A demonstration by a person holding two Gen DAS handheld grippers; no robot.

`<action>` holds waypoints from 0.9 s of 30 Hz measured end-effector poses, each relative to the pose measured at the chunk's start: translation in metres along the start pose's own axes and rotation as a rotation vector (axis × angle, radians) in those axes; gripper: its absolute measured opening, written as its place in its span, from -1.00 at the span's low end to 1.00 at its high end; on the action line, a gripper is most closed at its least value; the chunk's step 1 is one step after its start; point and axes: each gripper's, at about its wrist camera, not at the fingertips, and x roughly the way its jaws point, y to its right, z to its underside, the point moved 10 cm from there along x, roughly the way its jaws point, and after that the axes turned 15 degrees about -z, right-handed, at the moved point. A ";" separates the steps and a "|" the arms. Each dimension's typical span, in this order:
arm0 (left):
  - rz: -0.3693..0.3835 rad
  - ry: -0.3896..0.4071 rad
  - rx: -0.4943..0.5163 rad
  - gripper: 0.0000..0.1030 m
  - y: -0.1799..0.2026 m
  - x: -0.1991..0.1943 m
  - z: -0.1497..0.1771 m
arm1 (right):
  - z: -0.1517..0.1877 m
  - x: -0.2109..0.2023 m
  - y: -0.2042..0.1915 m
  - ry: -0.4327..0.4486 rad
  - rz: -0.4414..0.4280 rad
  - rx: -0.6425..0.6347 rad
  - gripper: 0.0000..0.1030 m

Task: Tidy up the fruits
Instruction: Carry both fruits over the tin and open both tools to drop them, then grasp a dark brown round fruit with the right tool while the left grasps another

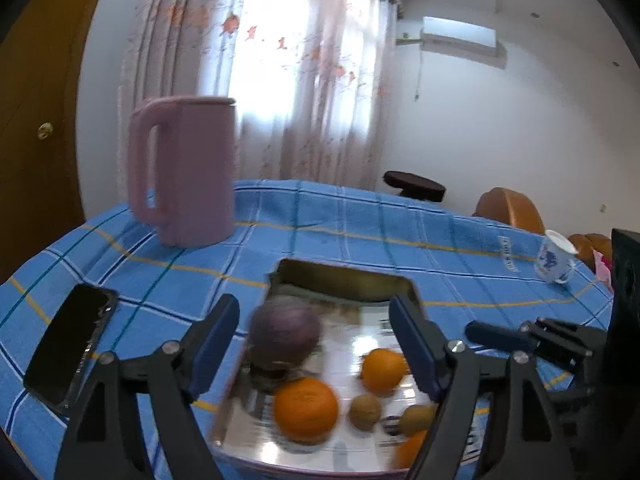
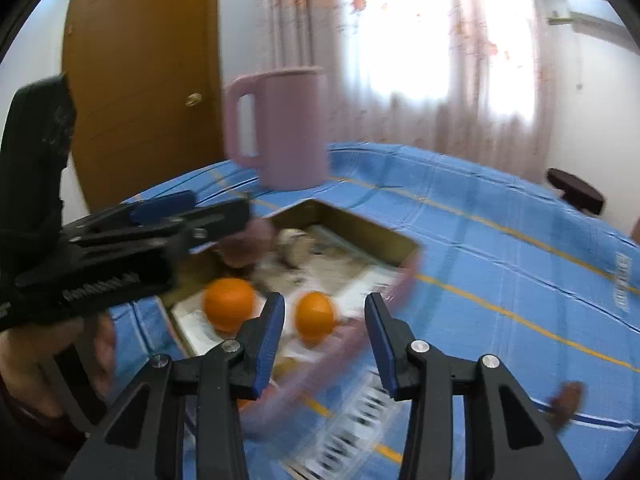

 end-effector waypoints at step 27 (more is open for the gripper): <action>0.154 -0.011 0.229 0.84 0.153 -0.011 0.030 | 0.081 -0.079 0.170 -0.086 0.244 0.421 -0.15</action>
